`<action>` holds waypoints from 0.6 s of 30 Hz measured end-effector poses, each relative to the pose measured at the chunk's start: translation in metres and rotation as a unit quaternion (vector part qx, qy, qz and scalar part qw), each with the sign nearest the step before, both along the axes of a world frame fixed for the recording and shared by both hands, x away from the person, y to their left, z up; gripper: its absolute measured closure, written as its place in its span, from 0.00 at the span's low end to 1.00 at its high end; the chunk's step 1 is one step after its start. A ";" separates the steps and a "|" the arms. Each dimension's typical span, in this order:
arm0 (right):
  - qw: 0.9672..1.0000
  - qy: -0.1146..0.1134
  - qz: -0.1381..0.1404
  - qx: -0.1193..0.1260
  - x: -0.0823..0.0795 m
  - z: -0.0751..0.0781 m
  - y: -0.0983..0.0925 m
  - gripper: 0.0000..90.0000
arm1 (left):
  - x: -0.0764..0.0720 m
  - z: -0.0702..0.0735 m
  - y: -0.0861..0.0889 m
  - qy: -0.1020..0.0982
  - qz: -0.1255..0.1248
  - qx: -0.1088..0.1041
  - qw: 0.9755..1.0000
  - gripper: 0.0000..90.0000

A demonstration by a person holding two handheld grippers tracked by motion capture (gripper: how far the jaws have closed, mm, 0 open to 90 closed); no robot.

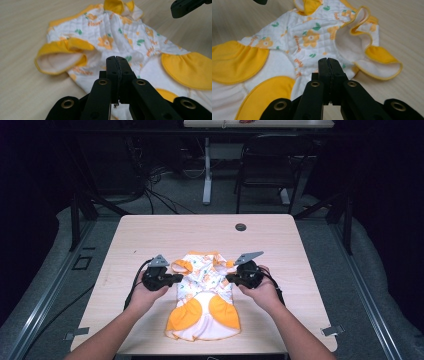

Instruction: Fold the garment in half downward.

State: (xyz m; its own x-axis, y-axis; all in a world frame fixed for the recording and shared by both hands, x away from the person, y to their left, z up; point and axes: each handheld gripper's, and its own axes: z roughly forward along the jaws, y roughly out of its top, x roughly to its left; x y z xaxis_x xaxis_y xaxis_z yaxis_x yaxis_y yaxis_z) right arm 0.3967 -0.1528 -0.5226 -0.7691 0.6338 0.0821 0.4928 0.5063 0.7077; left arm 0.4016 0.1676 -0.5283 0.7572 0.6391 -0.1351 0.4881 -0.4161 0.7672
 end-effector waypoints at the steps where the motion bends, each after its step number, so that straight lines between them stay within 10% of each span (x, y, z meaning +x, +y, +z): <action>1: 1.000 0.001 -0.001 -0.001 0.005 0.002 0.001 1.00 | 0.005 0.002 -0.002 -0.001 0.000 0.000 1.000 0.99; 18: 0.998 0.007 -0.054 -0.021 0.081 0.011 0.019 1.00 | 0.079 0.004 -0.016 0.013 0.037 0.026 0.999 1.00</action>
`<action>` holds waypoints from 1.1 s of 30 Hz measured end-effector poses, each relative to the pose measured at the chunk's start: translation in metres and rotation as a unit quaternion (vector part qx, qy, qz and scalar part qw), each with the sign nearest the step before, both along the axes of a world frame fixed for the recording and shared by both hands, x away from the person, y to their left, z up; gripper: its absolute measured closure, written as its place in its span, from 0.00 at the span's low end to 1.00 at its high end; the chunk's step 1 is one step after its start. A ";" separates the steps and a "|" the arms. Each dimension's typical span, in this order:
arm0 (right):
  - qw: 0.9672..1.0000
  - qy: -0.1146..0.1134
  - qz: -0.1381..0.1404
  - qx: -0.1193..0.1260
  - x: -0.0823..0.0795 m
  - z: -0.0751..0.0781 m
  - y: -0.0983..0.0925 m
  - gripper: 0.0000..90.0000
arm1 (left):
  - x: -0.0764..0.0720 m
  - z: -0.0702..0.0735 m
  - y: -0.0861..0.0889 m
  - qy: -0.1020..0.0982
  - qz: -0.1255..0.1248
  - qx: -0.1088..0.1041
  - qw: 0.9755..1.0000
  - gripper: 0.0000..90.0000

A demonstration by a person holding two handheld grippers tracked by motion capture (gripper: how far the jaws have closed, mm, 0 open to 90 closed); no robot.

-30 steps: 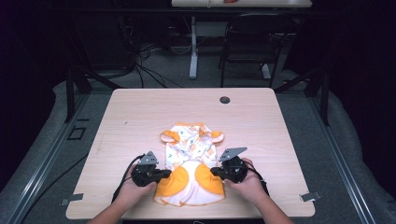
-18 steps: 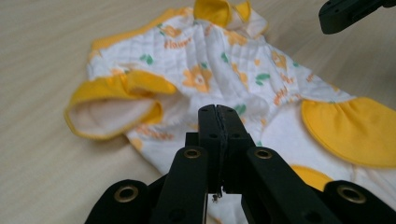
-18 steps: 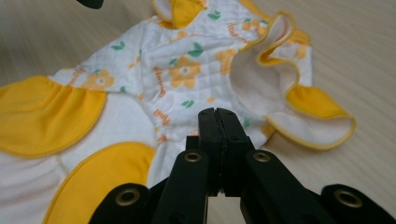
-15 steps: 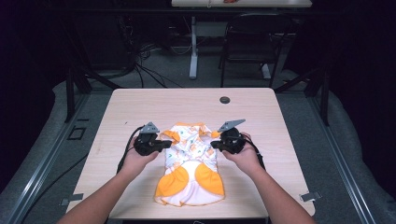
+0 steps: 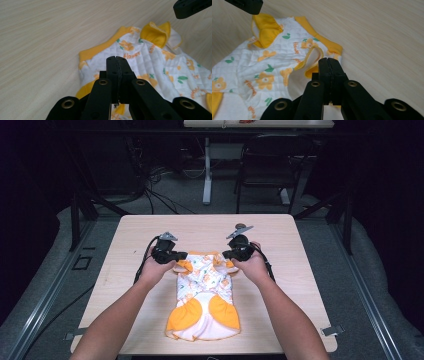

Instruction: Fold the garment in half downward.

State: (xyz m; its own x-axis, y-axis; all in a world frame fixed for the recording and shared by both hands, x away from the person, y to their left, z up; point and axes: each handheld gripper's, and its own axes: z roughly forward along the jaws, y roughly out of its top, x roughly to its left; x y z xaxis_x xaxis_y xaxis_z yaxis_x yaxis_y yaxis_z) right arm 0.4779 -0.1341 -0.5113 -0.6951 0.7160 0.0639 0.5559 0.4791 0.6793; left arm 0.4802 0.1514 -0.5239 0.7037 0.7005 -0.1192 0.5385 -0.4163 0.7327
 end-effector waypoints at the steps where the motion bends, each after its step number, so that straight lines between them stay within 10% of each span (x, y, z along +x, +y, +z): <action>1: 1.000 -0.003 0.001 -0.008 0.003 -0.001 0.001 1.00 | 0.000 0.000 0.000 0.000 0.000 0.000 1.000 1.00; 33: 0.997 0.030 -0.052 -0.044 0.031 -0.051 0.021 0.73 | 0.027 -0.041 -0.010 0.014 0.062 0.049 0.997 0.69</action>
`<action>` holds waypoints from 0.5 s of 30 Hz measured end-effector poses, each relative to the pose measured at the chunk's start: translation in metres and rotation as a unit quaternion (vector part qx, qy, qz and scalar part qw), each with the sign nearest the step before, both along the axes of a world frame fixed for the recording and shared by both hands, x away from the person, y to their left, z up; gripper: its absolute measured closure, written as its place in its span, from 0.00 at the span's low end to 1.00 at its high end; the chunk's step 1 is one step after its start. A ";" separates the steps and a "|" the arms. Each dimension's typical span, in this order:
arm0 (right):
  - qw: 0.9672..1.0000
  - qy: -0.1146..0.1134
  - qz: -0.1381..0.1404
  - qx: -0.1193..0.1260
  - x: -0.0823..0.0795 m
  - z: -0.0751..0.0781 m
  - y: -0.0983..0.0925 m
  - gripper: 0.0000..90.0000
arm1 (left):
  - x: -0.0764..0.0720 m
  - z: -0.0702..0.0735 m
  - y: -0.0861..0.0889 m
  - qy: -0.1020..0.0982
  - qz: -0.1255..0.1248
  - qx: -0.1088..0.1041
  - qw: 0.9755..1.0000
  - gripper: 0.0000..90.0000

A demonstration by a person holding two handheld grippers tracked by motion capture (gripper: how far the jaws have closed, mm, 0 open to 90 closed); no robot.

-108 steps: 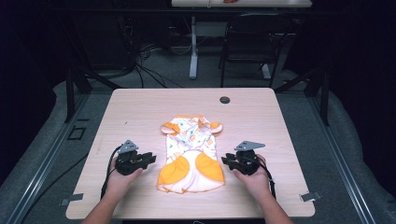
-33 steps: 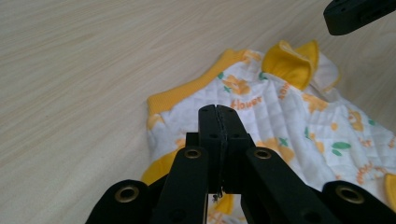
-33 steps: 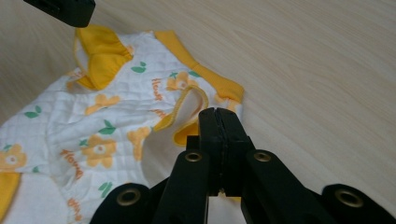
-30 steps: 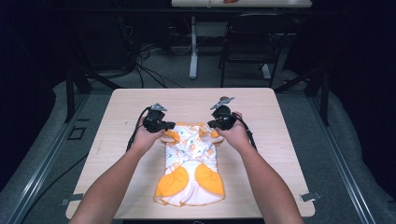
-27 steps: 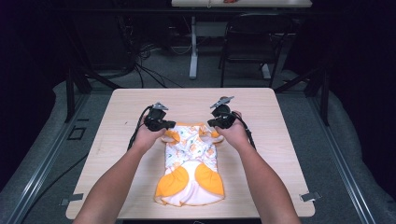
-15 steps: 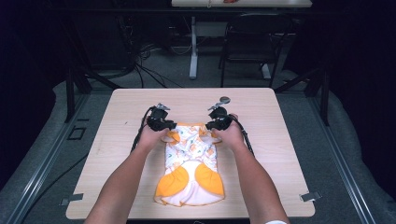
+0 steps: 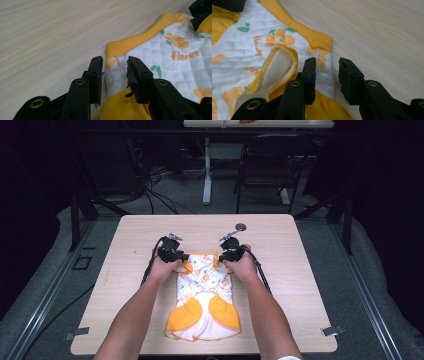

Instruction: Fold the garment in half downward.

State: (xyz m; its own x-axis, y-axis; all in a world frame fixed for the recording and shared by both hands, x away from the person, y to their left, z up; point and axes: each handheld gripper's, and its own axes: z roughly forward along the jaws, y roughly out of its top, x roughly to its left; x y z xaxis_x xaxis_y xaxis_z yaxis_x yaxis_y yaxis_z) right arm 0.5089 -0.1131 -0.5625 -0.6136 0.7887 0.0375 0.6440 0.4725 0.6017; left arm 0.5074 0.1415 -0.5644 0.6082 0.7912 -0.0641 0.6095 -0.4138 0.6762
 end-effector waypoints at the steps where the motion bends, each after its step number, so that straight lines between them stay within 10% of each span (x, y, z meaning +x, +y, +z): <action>1: 1.000 0.002 0.001 0.000 0.001 -0.001 0.000 0.71 | 0.001 -0.002 -0.001 0.001 0.001 0.007 1.000 0.67; 15: 1.000 0.006 0.014 0.010 0.002 -0.004 -0.003 0.78 | -0.004 -0.010 -0.001 -0.001 -0.005 -0.002 1.000 0.77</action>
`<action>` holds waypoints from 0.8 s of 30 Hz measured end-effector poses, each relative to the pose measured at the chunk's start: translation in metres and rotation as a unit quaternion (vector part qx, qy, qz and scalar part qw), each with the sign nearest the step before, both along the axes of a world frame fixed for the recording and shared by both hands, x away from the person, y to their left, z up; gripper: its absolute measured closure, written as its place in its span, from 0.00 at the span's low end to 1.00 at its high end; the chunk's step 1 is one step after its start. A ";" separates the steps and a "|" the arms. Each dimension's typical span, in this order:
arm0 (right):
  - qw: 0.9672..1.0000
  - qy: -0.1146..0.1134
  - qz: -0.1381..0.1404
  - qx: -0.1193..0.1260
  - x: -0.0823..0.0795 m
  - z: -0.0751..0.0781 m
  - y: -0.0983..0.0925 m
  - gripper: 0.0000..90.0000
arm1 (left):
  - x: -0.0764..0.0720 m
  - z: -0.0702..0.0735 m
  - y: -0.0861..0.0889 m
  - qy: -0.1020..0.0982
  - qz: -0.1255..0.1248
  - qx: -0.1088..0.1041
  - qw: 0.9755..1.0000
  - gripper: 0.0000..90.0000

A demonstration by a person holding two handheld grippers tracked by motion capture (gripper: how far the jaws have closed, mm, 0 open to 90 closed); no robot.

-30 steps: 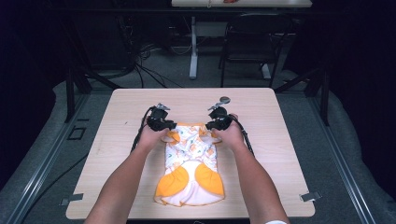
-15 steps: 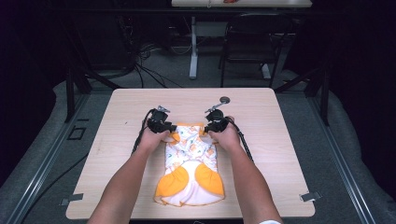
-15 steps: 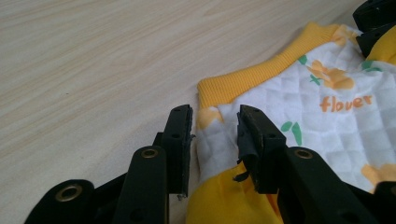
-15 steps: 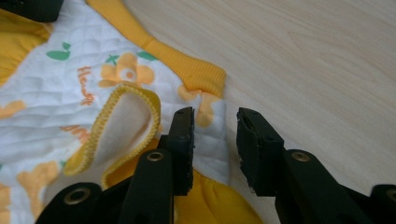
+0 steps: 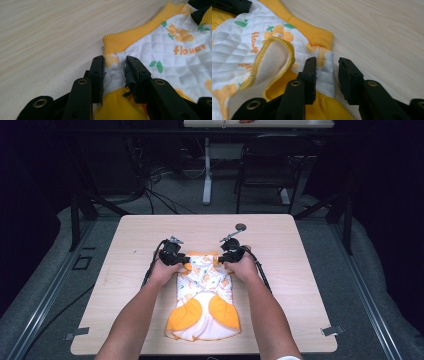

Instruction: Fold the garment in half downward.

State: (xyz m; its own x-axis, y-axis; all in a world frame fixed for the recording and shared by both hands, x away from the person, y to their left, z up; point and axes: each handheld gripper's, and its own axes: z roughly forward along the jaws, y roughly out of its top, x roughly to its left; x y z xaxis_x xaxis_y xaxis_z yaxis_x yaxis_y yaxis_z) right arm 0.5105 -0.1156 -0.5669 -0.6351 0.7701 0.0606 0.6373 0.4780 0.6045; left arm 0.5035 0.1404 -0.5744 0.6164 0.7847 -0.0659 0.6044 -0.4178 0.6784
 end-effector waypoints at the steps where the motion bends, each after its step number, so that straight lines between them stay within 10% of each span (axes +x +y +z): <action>1: 1.000 -0.003 -0.005 0.011 -0.001 -0.001 0.002 0.83 | 0.000 0.001 0.000 0.004 -0.002 0.002 1.000 0.79; 11: 1.000 0.009 0.009 -0.007 -0.004 0.002 0.005 0.98 | -0.001 0.003 -0.002 0.015 0.002 0.006 1.000 0.94; 24: 0.998 -0.034 0.039 -0.034 -0.012 0.025 0.007 0.99 | -0.008 0.027 0.001 -0.014 -0.010 0.006 1.000 0.97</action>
